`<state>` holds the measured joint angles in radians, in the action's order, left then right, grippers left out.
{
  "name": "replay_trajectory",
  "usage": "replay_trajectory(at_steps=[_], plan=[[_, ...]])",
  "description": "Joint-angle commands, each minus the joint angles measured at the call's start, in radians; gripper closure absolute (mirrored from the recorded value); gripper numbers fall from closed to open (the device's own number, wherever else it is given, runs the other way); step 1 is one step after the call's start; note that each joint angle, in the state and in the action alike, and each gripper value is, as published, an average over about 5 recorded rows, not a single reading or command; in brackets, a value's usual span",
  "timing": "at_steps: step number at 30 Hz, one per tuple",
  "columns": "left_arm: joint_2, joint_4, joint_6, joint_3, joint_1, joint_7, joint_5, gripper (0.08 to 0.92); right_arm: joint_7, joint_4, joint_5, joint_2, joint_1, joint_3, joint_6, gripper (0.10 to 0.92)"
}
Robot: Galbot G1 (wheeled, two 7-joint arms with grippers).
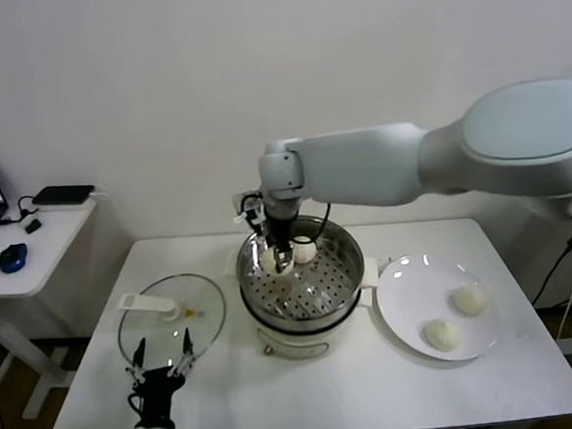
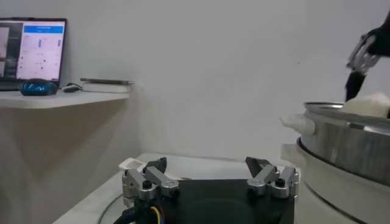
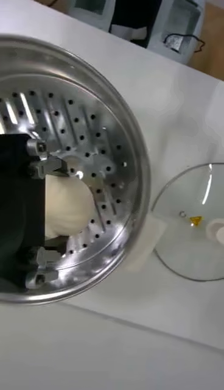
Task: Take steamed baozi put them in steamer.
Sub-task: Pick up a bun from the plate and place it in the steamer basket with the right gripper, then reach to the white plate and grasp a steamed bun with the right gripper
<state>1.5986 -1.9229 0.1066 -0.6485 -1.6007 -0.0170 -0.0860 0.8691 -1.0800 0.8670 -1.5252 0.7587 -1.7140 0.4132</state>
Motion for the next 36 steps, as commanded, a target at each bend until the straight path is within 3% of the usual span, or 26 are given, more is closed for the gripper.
replay_trajectory(at_steps=[1,12,20,29,36], plan=[[-0.003,0.005,0.001,0.0,0.0,0.0,-0.002,0.177,-0.013,0.115,-0.043,-0.078,-0.112,0.027,0.007,0.372],[-0.009,0.007,0.005,0.005,0.001,-0.001,-0.003,0.177,-0.011,0.12,-0.074,-0.07,-0.119,0.033,0.0,0.363],[-0.011,-0.002,0.002,0.003,-0.004,-0.002,-0.004,0.177,0.035,0.033,-0.024,0.004,0.001,-0.001,-0.041,0.212],[-0.005,-0.008,0.003,0.006,-0.011,-0.002,0.003,0.177,0.177,-0.169,0.061,0.26,0.261,-0.137,-0.13,0.202],[0.0,-0.004,0.003,0.01,-0.009,-0.002,0.013,0.177,0.216,-0.299,0.002,0.507,0.396,-0.308,-0.188,0.203]])
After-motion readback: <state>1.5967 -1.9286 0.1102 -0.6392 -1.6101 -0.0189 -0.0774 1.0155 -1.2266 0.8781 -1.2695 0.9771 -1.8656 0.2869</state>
